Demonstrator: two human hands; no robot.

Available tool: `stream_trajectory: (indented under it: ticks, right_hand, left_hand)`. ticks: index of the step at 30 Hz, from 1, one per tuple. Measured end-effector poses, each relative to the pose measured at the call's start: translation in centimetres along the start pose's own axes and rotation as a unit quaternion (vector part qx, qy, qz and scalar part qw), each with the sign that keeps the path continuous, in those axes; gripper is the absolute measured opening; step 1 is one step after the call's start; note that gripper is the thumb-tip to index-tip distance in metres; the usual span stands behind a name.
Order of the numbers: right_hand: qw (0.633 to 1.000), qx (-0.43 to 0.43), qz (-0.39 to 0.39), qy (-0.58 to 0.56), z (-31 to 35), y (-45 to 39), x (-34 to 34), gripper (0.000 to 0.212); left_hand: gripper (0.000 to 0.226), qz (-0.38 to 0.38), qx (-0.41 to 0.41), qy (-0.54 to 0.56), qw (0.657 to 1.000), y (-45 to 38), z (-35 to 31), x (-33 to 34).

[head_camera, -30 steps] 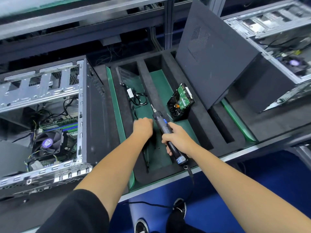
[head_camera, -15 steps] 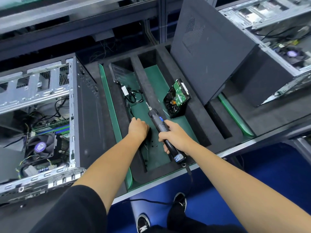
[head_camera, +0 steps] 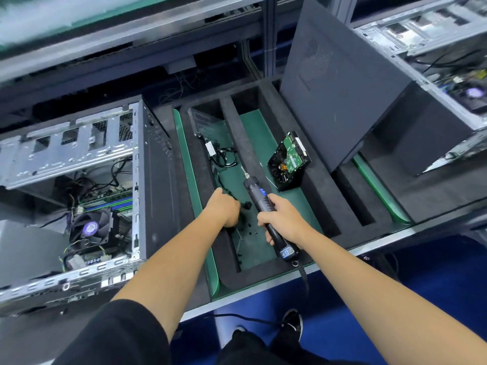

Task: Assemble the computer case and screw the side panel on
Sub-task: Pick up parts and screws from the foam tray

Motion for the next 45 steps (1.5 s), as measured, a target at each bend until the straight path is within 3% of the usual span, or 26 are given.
stream_trajectory:
  ticks: [6, 9, 11, 14, 16, 18, 20, 24, 28, 31, 32, 37, 41, 42, 43, 45]
  right_hand:
    - [0.999, 0.009, -0.047, 0.027, 0.8, -0.7, 0.8, 0.021]
    - [0.998, 0.011, -0.058, 0.037, 2.0, -1.9, 0.8, 0.022]
    - [0.997, 0.017, -0.071, 0.031, 2.8, -2.7, 0.5, 0.025]
    - [0.996, 0.025, -0.073, 0.035, 3.8, -3.8, 0.4, 0.035]
    - [0.997, 0.025, -0.067, 0.038, 4.2, -4.8, 0.5, 0.037]
    - [0.997, 0.028, -0.057, 0.039, 4.2, -5.6, 0.8, 0.035]
    - [0.998, 0.029, -0.045, 0.041, 4.2, -6.2, 1.0, 0.03]
    - [0.999, 0.028, -0.025, 0.032, 5.0, -7.7, 0.7, 0.024]
    - [0.999, 0.026, 0.003, 0.021, 6.3, -9.6, 0.5, 0.023]
    - [0.999, 0.029, 0.019, 0.008, 6.5, -10.5, 0.4, 0.022]
    - [0.999, 0.03, 0.027, 0.001, 6.5, -10.7, 0.3, 0.021]
    - [0.997, 0.048, 0.046, -0.029, 6.4, -11.4, 0.2, 0.029]
    - [0.998, 0.05, 0.044, -0.022, 6.8, -12.1, 0.4, 0.026]
    - [0.998, 0.047, 0.043, -0.017, 7.0, -12.4, 0.4, 0.027]
    - [0.998, 0.044, 0.041, -0.015, 7.2, -12.6, 0.5, 0.028]
    - [0.999, 0.037, 0.035, -0.013, 7.7, -13.3, 0.5, 0.026]
  left_hand:
    - [0.031, 0.036, 0.038, 0.067, 0.996, -0.1, -2.9, 0.8]
    - [0.029, 0.026, 0.005, 0.19, 0.981, -0.4, -1.2, -0.2]
    - [0.017, -0.002, -0.048, 0.303, 0.952, -0.7, 0.9, -1.6]
    - [0.008, -0.059, -0.148, 0.458, 0.875, -1.4, 5.2, -2.4]
    - [0.003, -0.08, -0.224, 0.554, 0.798, -1.9, 7.4, -2.1]
    - [0.02, -0.081, -0.287, 0.633, 0.714, -2.6, 8.7, -1.8]
    - [0.037, -0.097, -0.32, 0.675, 0.658, -3.4, 9.5, -1.9]
    - [0.051, -0.165, -0.338, 0.75, 0.544, -4.7, 11.6, -1.8]
    - [0.076, -0.18, -0.342, 0.817, 0.429, -6.3, 12.2, -1.9]
    - [0.079, -0.197, -0.338, 0.862, 0.322, -7.4, 12.5, -2.1]
    - [0.08, -0.206, -0.332, 0.869, 0.303, -7.6, 12.8, -2.1]
    - [0.08, -0.204, -0.343, 0.876, 0.27, -8.8, 14.4, -1.4]
    - [0.059, -0.162, -0.36, 0.903, 0.173, -9.5, 15.2, -1.7]
    - [0.055, -0.171, -0.361, 0.9, 0.176, -9.5, 15.4, -1.8]
    - [0.054, -0.187, -0.356, 0.893, 0.201, -9.5, 15.6, -1.9]
    - [0.053, -0.225, -0.336, 0.872, 0.276, -9.4, 16.0, -2.2]
Point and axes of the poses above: each hand's wrist, its own y-axis away from the middle knuckle, its own x-axis out of the palm, z = x × y, the point moved 6 cm from there along -y, towards the middle knuckle, and after that the axes turned 4 degrees about -y, right-handed, at the moved point
